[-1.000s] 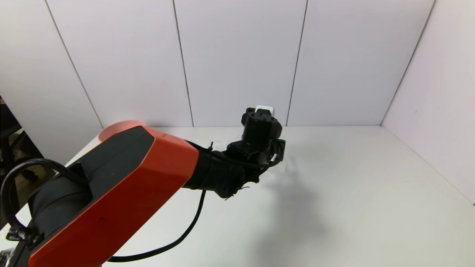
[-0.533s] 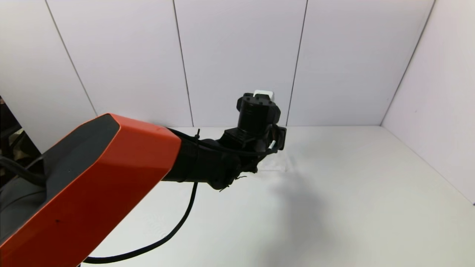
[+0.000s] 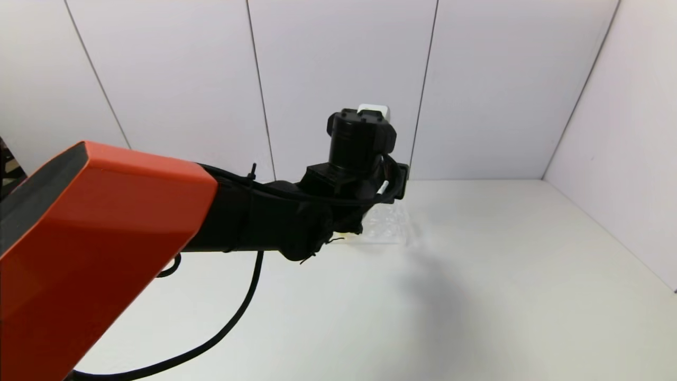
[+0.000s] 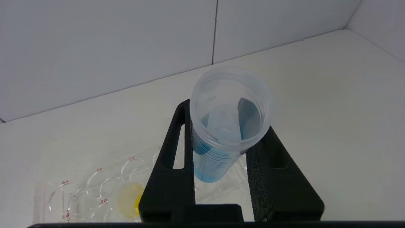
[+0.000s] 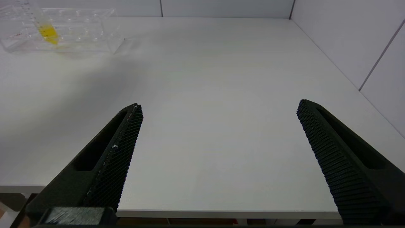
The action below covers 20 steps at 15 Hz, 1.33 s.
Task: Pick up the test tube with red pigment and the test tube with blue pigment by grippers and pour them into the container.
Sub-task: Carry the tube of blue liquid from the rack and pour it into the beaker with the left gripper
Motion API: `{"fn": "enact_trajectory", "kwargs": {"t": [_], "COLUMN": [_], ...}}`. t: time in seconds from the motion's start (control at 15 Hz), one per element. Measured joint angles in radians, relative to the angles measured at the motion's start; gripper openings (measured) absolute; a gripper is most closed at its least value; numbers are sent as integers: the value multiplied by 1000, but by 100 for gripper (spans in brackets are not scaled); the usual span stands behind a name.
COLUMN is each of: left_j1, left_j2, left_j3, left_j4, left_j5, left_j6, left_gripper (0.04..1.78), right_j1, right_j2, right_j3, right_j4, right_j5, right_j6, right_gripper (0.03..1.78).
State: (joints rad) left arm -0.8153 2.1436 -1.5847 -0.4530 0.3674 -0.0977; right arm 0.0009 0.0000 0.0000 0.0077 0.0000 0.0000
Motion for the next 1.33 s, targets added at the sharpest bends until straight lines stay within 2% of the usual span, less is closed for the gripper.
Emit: {"fn": "enact_trajectory", "kwargs": {"t": [0.33, 0.73, 1.13, 1.33], "left_j1": [1, 46, 125, 190], "left_j2": [-92, -224, -316, -354], "left_j3": [40, 114, 158, 203], "left_j4": [33, 32, 32, 32], "left_j5": [7, 8, -1, -8], "left_j6": [24, 61, 63, 63], "left_gripper": [48, 48, 48, 48], "right_j1": [0, 0, 0, 0], "right_j2": [0, 0, 0, 0], "right_j3": [0, 0, 0, 0], "right_j4": [0, 0, 0, 0], "right_j5": [0, 0, 0, 0], "right_j6": [0, 0, 0, 0], "right_gripper": [177, 177, 177, 177]}}
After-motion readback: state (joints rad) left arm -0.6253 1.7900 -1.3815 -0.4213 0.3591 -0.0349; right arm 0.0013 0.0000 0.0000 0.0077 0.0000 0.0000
